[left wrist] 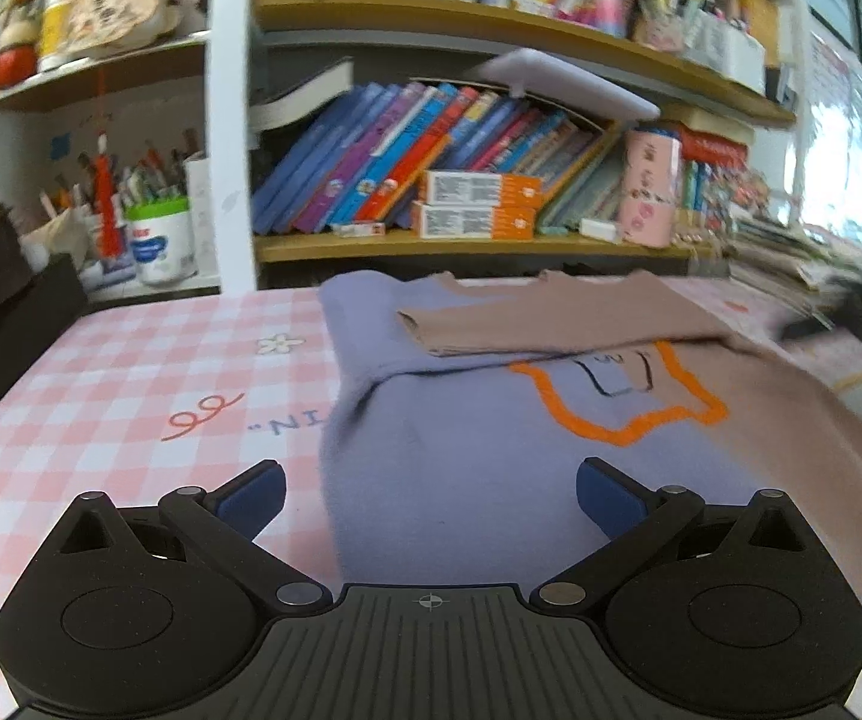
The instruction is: Fold clothes
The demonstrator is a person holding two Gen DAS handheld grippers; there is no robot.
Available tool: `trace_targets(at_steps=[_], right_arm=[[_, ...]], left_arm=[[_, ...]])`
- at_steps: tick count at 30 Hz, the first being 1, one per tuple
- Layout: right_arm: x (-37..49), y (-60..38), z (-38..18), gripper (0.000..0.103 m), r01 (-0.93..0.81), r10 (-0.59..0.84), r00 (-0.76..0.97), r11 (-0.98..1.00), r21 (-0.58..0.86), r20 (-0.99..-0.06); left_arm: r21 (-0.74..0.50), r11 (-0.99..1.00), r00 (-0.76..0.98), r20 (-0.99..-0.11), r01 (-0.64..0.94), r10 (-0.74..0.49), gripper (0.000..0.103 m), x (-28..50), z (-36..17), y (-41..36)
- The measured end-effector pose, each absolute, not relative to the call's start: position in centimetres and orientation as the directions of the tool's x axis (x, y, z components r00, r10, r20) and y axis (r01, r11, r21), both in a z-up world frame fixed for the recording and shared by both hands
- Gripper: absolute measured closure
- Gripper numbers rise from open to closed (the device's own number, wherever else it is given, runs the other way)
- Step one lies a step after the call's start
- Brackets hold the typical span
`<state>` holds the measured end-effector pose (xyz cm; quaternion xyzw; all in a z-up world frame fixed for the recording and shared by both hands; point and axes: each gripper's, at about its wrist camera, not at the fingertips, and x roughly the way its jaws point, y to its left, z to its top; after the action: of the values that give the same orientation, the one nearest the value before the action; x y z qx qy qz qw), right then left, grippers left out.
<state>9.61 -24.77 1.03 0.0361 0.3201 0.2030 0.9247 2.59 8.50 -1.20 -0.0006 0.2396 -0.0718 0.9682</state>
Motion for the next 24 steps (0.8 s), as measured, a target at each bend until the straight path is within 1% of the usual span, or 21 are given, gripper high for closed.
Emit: trace_targets(at_steps=[2,5,8,12,13,14,15,16,18,20,23,24], right_arm=[[7.6,-26.9,0.4,0.052,-0.324,0.378,0.719,0.925,0.201,-0.583],[5.4,-30.0,-0.5,0.051,-0.268,0.370,0.724,0.928,0.257,-0.582],[3.8,-32.4,-1.6,0.051,-0.218,0.356,0.717,0.931,0.293,-0.599],[2.3,-33.9,-2.7,0.052,-0.207,0.393,0.703,0.911,0.357,-0.593],[2.0,-34.1,-3.0,0.055,-0.207,0.405,0.699,0.904,0.375,-0.589],[1.7,-34.4,-3.3,0.059,-0.207,0.417,0.695,0.896,0.393,-0.586],[1.6,-34.5,-3.6,0.061,-0.211,0.433,0.690,0.887,0.412,-0.579],[1.5,-34.7,-3.8,0.063,-0.217,0.451,0.686,0.876,0.431,-0.571],[1.5,-34.8,-3.9,0.065,-0.221,0.465,0.683,0.866,0.448,-0.563],[1.7,-34.5,-4.0,0.078,-0.227,0.473,0.678,0.863,0.451,-0.563],[2.1,-34.0,-4.0,0.082,-0.236,0.483,0.668,0.859,0.454,-0.566],[2.2,-33.8,-4.1,0.085,-0.240,0.486,0.664,0.858,0.455,-0.567]], left_arm=[[-0.043,0.991,0.875,-0.466,0.125,-0.130,0.000,2.1,-1.2,8.8],[-0.054,0.993,0.867,-0.484,0.105,-0.118,0.000,0.7,-1.3,9.0],[-0.100,0.991,0.850,-0.511,0.086,-0.125,0.000,-0.6,-1.4,9.5],[-0.170,0.983,0.835,-0.528,0.076,-0.156,0.001,-1.6,-1.4,10.0],[-0.181,0.980,0.830,-0.533,0.077,-0.164,0.001,-1.6,-1.4,10.1],[-0.193,0.978,0.825,-0.538,0.078,-0.172,0.003,-1.7,-1.4,10.1],[-0.204,0.976,0.821,-0.542,0.079,-0.180,0.011,-1.7,-1.4,10.2],[-0.212,0.974,0.816,-0.548,0.079,-0.185,0.014,-1.8,-1.5,10.3],[-0.207,0.976,0.802,-0.573,0.060,-0.171,0.029,-1.6,-1.6,10.2],[-0.204,0.978,0.789,-0.593,0.045,-0.160,0.035,-1.1,-1.8,10.0],[-0.161,0.987,0.787,-0.605,0.032,-0.124,0.036,-0.4,-1.9,9.1],[-0.155,0.987,0.786,-0.605,0.037,-0.125,0.040,-0.2,-1.9,8.7]])
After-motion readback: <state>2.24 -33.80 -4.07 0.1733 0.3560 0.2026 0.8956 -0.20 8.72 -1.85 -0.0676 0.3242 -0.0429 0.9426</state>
